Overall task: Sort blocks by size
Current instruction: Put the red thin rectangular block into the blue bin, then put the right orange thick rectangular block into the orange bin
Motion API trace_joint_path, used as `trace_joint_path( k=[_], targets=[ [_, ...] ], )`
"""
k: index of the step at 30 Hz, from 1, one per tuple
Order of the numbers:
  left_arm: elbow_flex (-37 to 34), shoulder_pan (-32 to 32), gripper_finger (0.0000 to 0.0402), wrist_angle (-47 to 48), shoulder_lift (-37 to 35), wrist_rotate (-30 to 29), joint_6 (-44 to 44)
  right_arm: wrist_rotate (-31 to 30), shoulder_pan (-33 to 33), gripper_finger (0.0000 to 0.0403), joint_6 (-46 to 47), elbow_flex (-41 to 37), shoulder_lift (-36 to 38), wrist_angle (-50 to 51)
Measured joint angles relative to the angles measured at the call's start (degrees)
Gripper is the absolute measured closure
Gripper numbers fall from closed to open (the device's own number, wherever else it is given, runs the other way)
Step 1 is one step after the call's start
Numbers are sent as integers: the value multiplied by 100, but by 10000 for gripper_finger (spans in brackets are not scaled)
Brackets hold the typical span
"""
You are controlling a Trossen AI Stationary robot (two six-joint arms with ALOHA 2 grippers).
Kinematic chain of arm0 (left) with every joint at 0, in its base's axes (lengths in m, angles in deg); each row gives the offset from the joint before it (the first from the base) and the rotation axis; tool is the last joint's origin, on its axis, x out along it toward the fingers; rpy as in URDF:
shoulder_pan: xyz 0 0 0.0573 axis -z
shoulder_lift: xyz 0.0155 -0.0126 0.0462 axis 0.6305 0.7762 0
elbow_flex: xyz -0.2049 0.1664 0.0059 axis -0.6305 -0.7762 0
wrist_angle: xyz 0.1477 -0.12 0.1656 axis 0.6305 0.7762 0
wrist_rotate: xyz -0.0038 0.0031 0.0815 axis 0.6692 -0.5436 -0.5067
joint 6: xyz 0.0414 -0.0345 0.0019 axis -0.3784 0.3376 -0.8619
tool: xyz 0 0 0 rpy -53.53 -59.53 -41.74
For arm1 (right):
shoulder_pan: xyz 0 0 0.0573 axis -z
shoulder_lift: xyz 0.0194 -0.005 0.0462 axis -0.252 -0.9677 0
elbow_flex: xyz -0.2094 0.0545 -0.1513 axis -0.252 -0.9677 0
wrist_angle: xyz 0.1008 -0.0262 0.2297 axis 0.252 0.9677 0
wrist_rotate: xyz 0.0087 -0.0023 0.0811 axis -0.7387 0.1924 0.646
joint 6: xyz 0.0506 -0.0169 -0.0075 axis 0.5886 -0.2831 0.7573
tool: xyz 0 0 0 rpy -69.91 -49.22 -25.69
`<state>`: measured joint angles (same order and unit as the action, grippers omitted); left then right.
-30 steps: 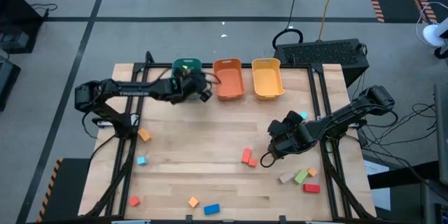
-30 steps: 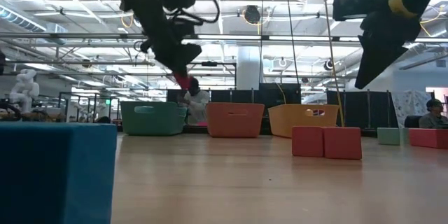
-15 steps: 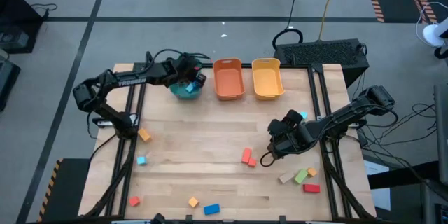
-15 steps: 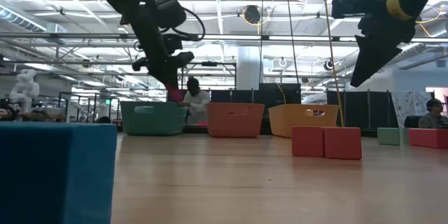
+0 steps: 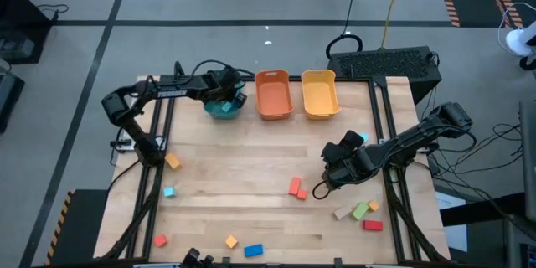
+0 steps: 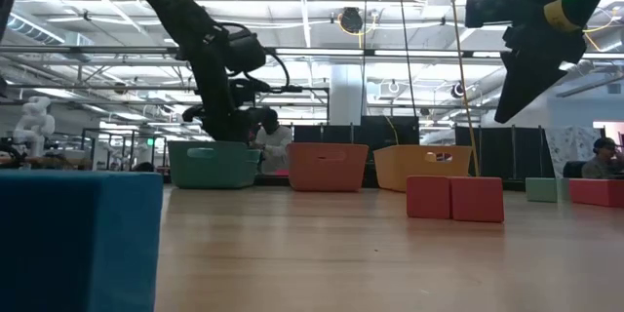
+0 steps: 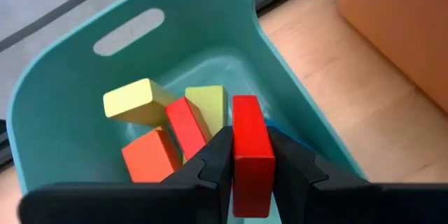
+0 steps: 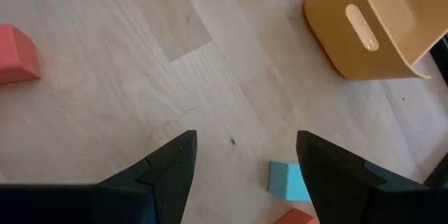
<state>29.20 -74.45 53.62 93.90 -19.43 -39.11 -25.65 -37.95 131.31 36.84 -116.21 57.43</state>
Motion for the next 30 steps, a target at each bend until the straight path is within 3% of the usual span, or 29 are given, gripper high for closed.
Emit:
trace_joint_path(
  k=[7,11,17,24,30],
  targets=[
    [2,-3,235,-91,-44,-2,-104,2,37,172,-265,0,0,-2],
    [0,9,204,-127,-77,183,-311,41,129,172,201,0,0,242],
    [0,488,197,-429,-360,297,-546,222,166,172,1306,-146,0,862],
    [0,1220,197,-756,-659,-128,-702,1137,166,172,2126,-739,0,953],
    [0,1902,197,-1133,-895,-157,-663,1431,166,172,2753,-1162,0,957]
  ],
)
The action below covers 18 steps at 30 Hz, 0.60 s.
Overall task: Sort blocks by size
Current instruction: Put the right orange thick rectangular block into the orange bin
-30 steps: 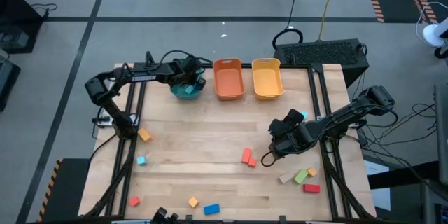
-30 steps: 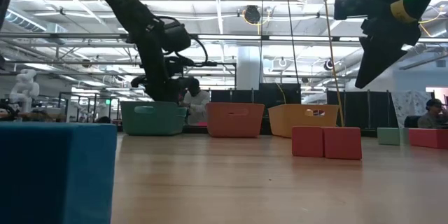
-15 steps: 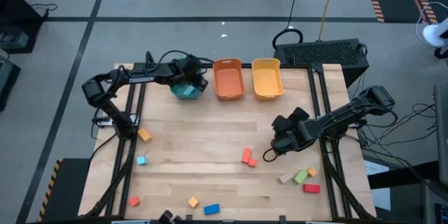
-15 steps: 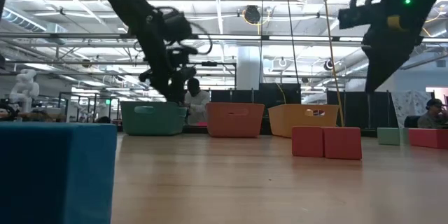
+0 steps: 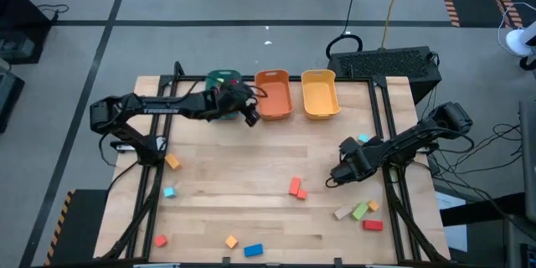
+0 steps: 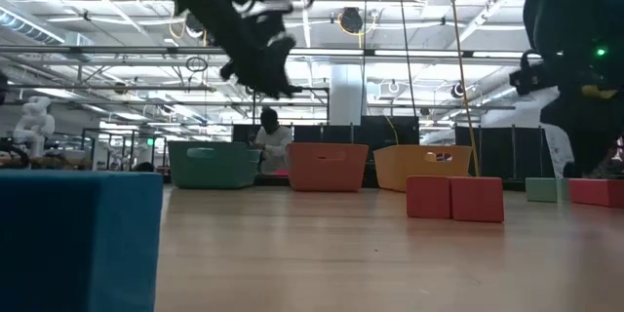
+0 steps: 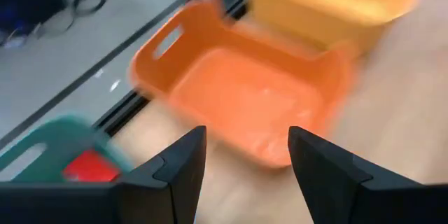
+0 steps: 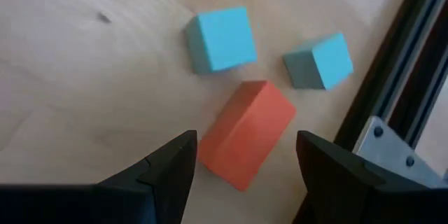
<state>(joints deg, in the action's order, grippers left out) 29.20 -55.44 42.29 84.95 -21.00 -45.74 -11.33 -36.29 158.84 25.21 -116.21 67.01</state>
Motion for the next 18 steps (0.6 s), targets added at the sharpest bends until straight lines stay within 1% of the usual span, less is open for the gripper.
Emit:
trace_joint_path(
  k=[3,7,12,18],
  targets=[
    [2,301,197,-303,-32,-2,-16,79,0,172,289,-70,0,-6],
    [2,537,197,-519,-29,-5,-41,106,0,172,779,-108,0,-31],
    [2,675,197,-470,-27,-17,-5,228,0,172,1445,-116,0,-92],
    [2,761,197,-422,-27,-20,-3,246,0,172,2064,-391,0,-677]
  ],
)
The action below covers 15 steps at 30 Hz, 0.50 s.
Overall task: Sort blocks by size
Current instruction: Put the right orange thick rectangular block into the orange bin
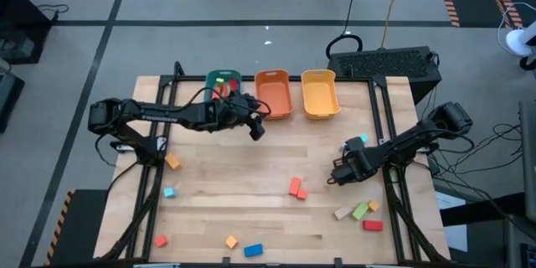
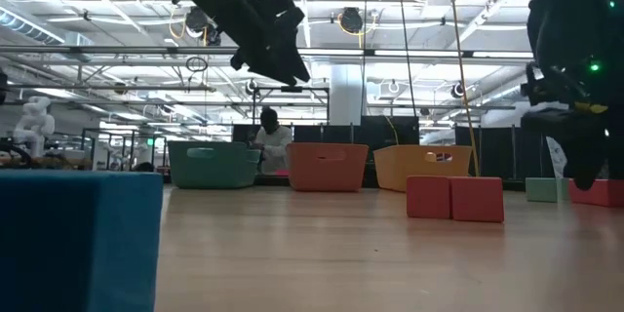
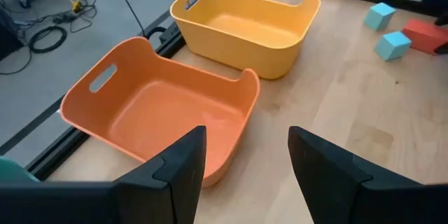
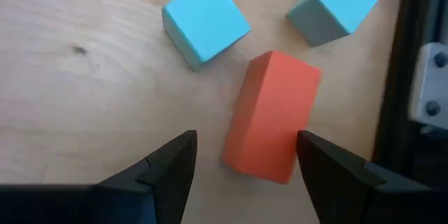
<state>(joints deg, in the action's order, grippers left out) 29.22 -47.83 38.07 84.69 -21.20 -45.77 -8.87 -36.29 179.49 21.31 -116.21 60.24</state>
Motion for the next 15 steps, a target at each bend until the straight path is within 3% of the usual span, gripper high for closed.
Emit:
trace_joint_path(
  k=[8,15],
  targets=[
    [0,18,197,94,0,-20,9,298,-51,172,729,-303,0,-244],
    [0,14,197,59,0,-21,13,-201,-16,172,615,-309,0,-407]
  ],
)
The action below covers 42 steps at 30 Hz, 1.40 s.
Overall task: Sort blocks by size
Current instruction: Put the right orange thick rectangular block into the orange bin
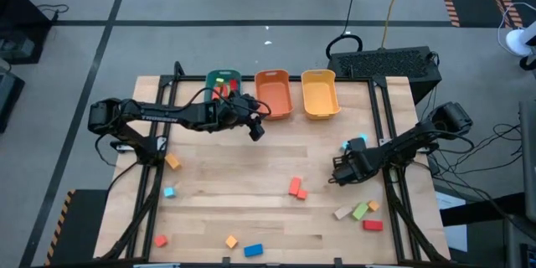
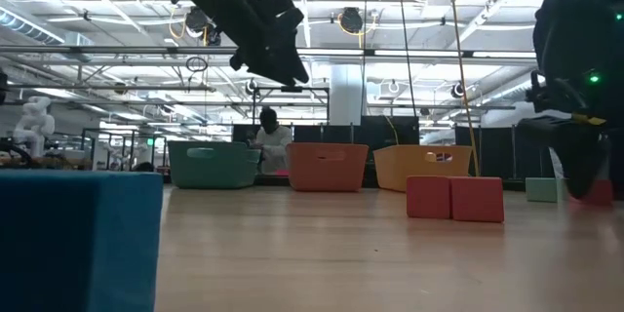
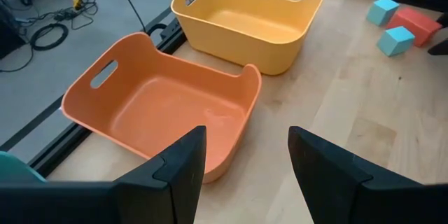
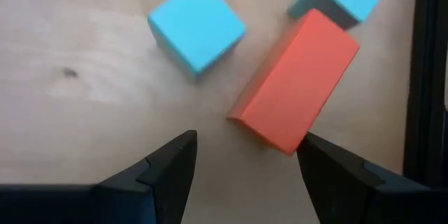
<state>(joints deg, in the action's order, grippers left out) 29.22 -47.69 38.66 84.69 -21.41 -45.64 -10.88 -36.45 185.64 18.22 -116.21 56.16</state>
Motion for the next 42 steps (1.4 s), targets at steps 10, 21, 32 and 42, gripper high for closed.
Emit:
trace_joint_path(
  k=[10,21,32,42],
  targets=[
    [0,0,197,-12,2,-1,0,-163,353,172,49,-65,2,59],
    [0,0,197,17,2,1,0,-328,733,204,109,-245,-87,-153],
    [0,0,197,17,3,1,-2,-600,1065,271,-344,-245,-88,-216],
    [0,129,197,59,4,1,-199,-964,929,278,-2076,-238,-83,-1483]
  ],
)
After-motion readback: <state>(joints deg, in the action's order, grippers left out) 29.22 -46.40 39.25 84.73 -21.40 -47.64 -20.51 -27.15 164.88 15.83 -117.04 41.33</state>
